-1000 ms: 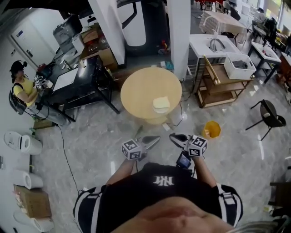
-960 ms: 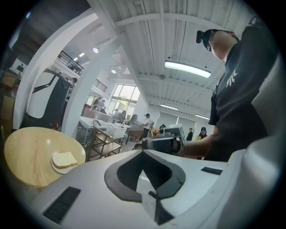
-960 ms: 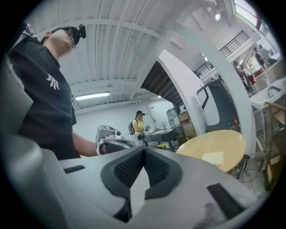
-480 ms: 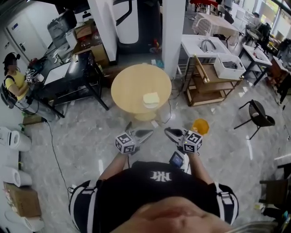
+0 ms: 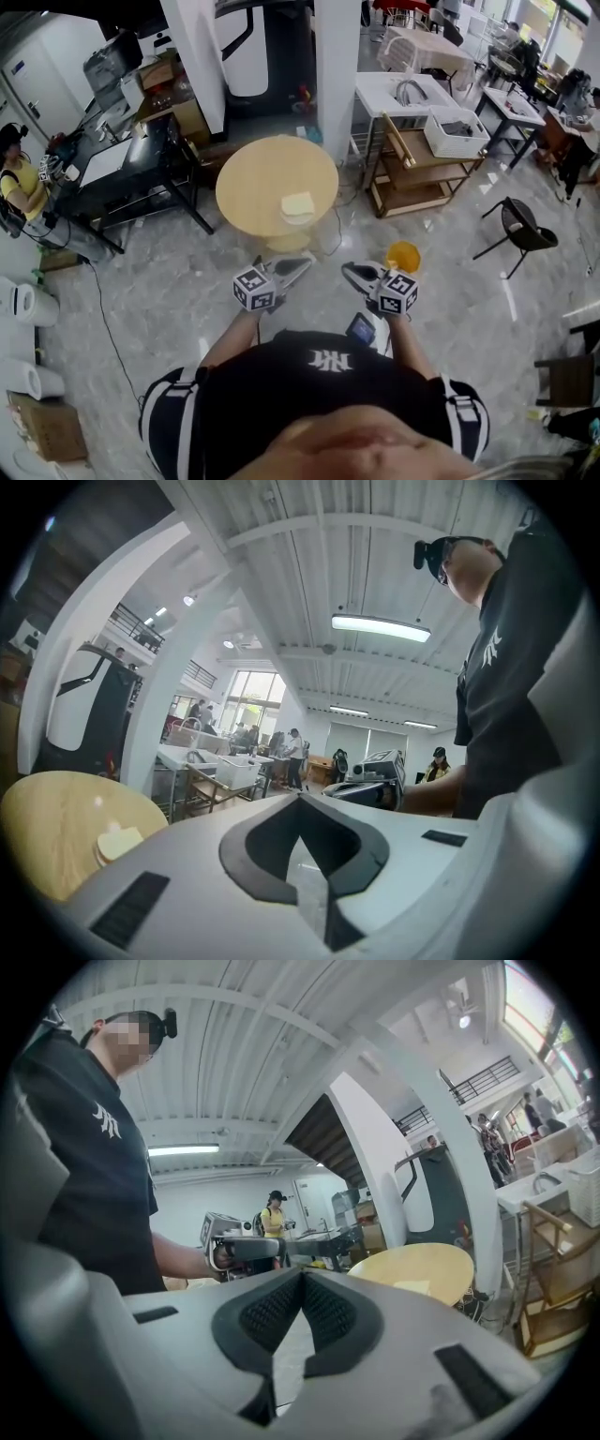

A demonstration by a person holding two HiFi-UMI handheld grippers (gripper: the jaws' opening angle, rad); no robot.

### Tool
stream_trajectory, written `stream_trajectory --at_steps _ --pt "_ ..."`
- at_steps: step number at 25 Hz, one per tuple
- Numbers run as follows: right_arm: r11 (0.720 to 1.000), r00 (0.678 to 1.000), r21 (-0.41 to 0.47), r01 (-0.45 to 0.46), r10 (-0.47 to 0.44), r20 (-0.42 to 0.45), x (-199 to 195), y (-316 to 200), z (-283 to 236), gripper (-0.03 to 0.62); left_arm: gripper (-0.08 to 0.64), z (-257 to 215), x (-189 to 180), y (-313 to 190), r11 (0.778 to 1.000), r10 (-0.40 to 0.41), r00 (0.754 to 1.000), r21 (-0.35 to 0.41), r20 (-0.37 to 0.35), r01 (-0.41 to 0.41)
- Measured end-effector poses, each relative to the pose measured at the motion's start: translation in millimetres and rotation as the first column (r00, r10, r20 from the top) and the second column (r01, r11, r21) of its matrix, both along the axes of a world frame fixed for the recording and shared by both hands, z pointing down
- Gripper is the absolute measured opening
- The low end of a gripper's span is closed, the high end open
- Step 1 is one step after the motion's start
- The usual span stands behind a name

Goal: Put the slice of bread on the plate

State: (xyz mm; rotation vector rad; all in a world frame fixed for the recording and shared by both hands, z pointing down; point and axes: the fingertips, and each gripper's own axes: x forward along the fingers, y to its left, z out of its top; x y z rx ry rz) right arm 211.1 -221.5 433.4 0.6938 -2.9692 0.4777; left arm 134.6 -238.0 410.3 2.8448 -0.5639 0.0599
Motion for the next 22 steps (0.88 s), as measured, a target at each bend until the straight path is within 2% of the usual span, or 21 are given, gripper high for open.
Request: stream_trajectory --at_steps 6,11,16,22 --pt "0.999 0.999 0.018 -0.039 0.039 0.026 4.5 -0.5 -5.8 -0.003 0.012 -2.1 11.3 3.7 0.999 0.044 0.999 0.022 0.01 -0.044" --pt "0.999 0.998 0.012 -0.051 0.051 0.033 9.0 -3.6 -6.9 -0.003 0.012 -2.5 11.8 5.4 0.999 0.042 0.999 0.019 0.012 -0.042" --pt "0.997 1.0 0.081 -0.004 0.003 0.012 -5.8 1.8 -12.5 -0.005 0.012 3.2 -2.5 6.5 1.0 0.017 1.0 0.011 0.012 -0.017" --pt "0.99 0.996 0.126 0.062 -0.07 0.054 -22.8 5.7 -30.7 -0.005 0.012 6.1 -13.7 7.8 1.0 0.003 1.0 -0.012 0.017 -0.003"
